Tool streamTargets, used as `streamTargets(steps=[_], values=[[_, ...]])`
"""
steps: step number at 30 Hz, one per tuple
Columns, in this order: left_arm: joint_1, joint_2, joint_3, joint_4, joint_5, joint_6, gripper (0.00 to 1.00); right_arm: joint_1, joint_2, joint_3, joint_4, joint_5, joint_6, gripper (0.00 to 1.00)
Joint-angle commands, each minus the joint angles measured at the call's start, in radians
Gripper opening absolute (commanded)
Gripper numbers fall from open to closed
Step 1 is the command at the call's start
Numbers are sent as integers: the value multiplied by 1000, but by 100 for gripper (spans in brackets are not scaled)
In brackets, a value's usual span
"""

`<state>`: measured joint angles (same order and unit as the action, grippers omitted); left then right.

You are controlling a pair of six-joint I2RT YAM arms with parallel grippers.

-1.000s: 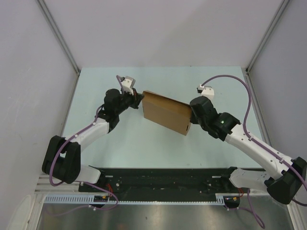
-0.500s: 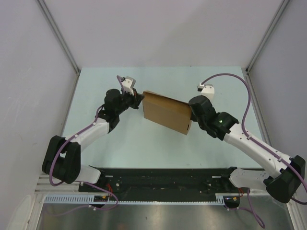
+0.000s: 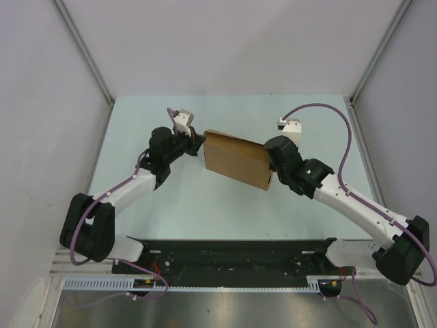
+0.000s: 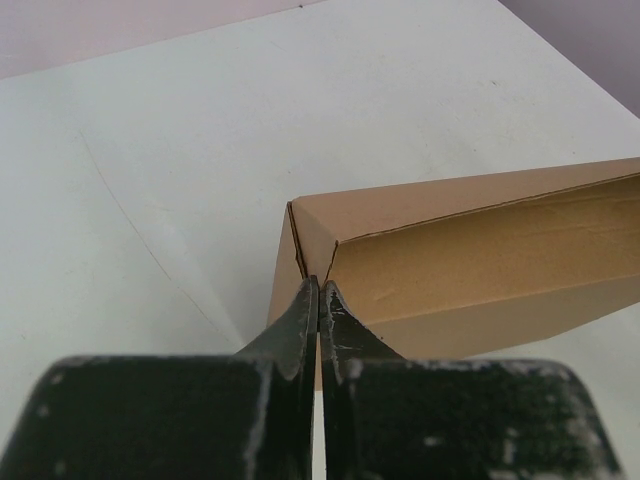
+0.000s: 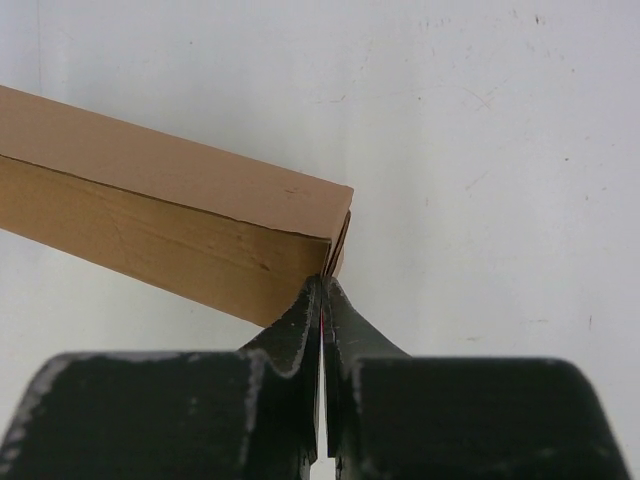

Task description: Fold the paper box

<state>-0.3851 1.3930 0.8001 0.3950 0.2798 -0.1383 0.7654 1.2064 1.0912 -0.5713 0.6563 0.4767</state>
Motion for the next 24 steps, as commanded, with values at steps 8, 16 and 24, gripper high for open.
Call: streamTargets(steps=[8,16,24], values=[[-23,1,-21,-111,6,14,0,43,22,33,-16,60,34,0],[-26,3,-21,-122,-2,9,1,49,-8,-30,-22,57,57,0],[-34,4,-29,-127,-8,5,0,54,-36,-125,-27,45,100,0]])
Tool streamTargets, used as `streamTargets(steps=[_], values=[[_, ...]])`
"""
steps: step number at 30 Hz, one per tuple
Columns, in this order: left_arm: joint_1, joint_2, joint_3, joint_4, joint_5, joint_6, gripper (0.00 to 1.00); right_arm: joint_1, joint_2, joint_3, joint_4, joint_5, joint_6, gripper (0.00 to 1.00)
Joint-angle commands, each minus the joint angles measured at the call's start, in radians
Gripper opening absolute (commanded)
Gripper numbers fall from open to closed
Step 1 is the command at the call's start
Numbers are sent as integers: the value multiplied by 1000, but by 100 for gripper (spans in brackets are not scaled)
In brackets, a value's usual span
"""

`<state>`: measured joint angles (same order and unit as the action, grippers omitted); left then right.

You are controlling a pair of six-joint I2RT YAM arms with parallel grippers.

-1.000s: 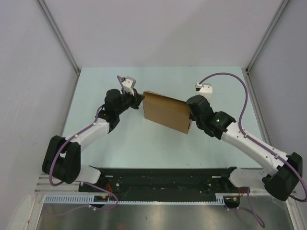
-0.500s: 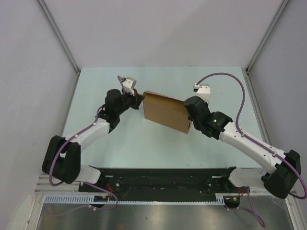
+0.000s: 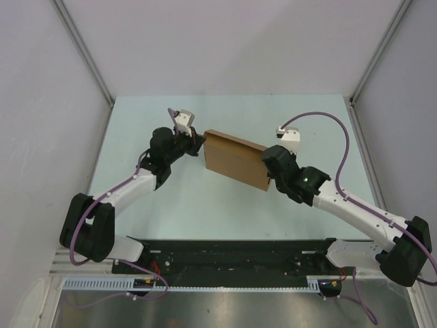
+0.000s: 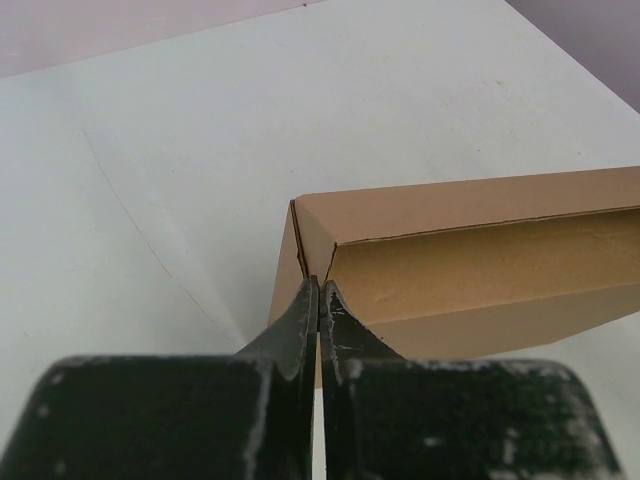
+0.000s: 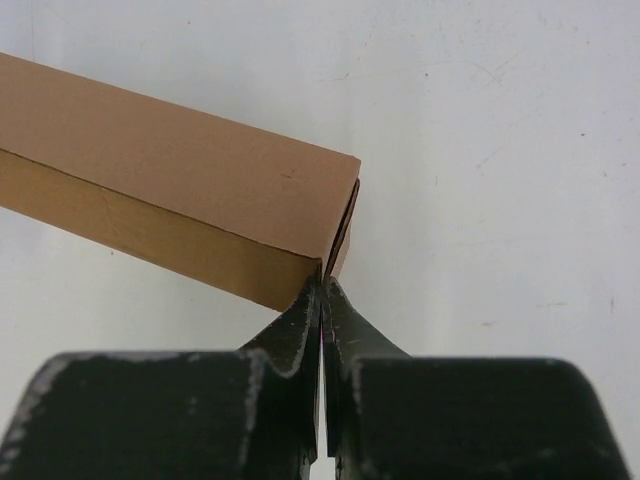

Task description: Fold the paper box

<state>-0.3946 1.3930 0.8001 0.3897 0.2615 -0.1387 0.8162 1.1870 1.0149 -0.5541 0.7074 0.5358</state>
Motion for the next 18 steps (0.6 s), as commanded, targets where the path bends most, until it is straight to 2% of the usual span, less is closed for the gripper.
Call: streamTargets(steps=[1,9,12,14,16,18], values=[[-24,3,-29,-121,8,5,0,3,-17,-53,-44,-6,43,0],[-29,5,-29,-130,-1,5,0,11,-46,-76,-46,-3,47,0],[-29,3,-24,-134,-7,5,0,8,-73,-72,-33,3,35,7],[-30,3,-19,-138,-13,5,1,5,-76,-67,-33,4,27,7],[-29,-2,-16,-143,-22,2,9,-2,-72,-59,-33,4,23,0],[-29,-9,-10,-152,-30,2,18,-2,-64,-55,-30,0,20,0]])
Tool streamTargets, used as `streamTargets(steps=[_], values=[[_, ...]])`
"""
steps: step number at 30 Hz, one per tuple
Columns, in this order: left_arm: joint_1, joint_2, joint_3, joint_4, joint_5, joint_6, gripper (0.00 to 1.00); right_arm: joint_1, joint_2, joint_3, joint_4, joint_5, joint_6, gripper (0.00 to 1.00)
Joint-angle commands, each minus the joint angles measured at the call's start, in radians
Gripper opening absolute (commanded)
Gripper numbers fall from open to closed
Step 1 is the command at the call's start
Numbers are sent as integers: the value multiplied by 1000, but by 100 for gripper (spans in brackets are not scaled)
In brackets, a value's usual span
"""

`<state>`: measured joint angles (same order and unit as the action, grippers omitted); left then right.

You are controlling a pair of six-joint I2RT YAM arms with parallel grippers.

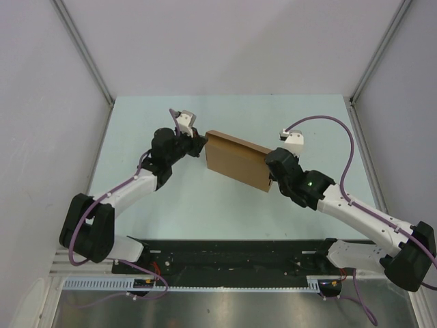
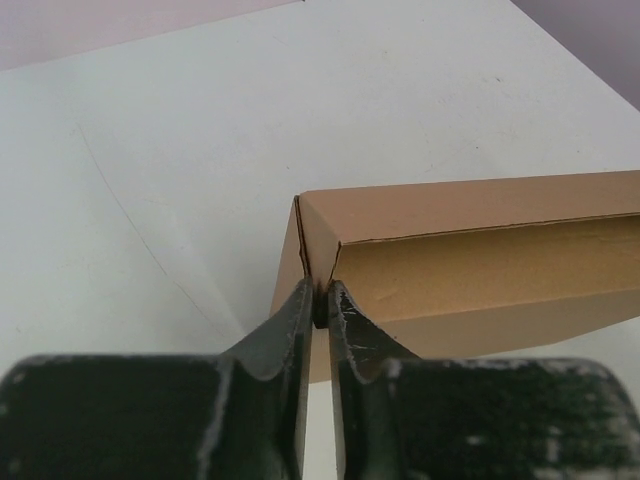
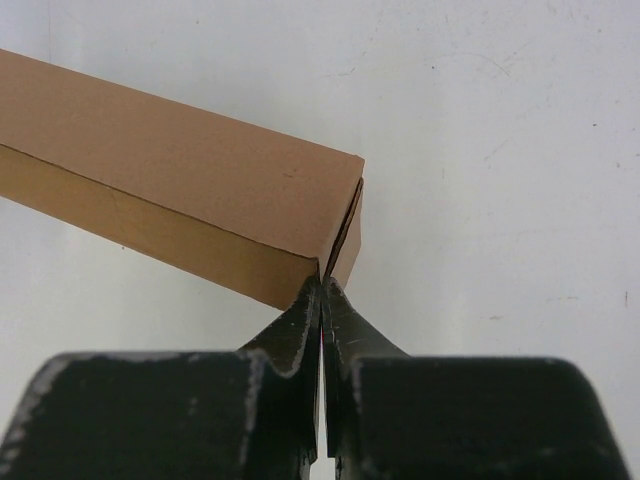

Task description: Fold the paper box

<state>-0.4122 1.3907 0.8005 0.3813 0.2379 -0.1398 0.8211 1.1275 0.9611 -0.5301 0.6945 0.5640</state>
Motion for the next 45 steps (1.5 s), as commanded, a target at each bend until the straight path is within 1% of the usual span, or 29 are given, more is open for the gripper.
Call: streamTargets(steps=[1,6,9,23,25,28,30,31,37,45], values=[[-11,-9,-9,-147,-14,3,20,-7,-5,1,-51,11,-10,0],[-11,-38,-9,-150,-25,14,28,-8,2,8,-51,8,-13,0],[-10,-53,-7,-150,-31,19,31,-8,5,11,-50,7,-15,0],[-2,-71,45,-122,-9,8,31,-7,12,24,-59,7,-15,0],[0,-76,49,-122,1,6,34,-10,12,25,-57,7,-16,0],[0,-82,55,-124,18,5,43,-11,14,30,-59,7,-16,0],[-2,-90,54,-124,23,6,47,-11,14,30,-59,4,-16,0],[1,-91,54,-124,21,6,48,-11,17,31,-57,3,-16,0],[19,-98,51,-98,27,-24,48,-11,23,34,-56,0,-18,0],[44,-82,74,-58,63,-47,41,-11,22,34,-59,-1,-13,0]])
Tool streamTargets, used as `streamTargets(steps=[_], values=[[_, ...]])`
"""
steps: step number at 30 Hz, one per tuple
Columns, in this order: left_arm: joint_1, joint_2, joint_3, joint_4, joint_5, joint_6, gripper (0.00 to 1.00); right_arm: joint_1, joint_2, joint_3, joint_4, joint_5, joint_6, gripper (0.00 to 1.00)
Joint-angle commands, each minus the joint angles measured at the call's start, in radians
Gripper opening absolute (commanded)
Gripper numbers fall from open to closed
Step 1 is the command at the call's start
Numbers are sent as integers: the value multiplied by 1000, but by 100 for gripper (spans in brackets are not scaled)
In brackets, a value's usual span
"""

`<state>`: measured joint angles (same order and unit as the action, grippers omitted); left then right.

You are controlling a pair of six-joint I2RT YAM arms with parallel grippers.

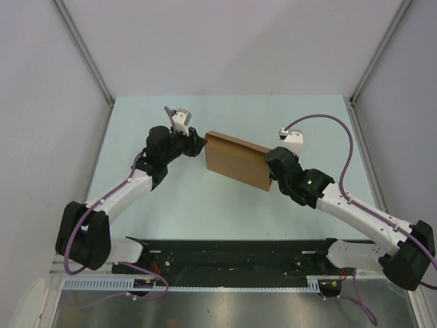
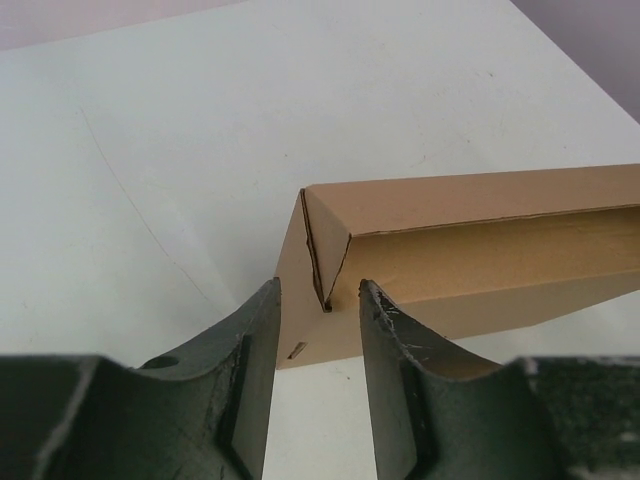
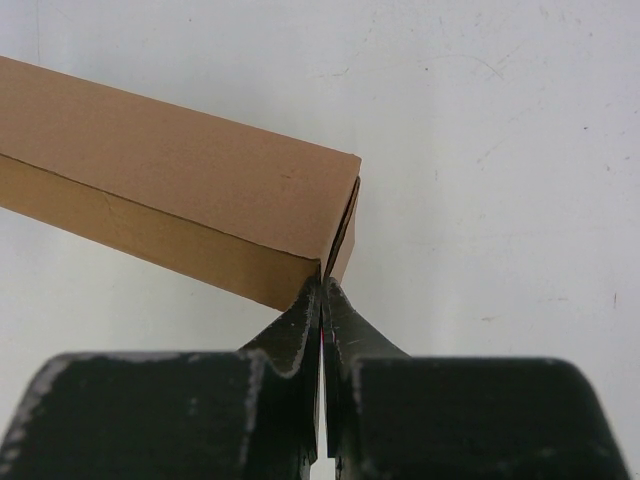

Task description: Fold the paper box

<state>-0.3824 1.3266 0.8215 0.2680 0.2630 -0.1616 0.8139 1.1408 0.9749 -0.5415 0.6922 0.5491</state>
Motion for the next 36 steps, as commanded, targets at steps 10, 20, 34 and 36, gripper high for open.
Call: streamTargets(steps=[10,20,34,36], values=[[16,42,96,79,79,-42,36,-1,11,21,-44,1,0,0],[17,68,90,77,78,-29,33,-2,13,21,-41,-3,0,0],[19,102,117,99,104,-39,7,2,16,21,-44,-5,3,0],[19,102,113,105,107,-39,3,2,14,21,-44,-5,2,0]])
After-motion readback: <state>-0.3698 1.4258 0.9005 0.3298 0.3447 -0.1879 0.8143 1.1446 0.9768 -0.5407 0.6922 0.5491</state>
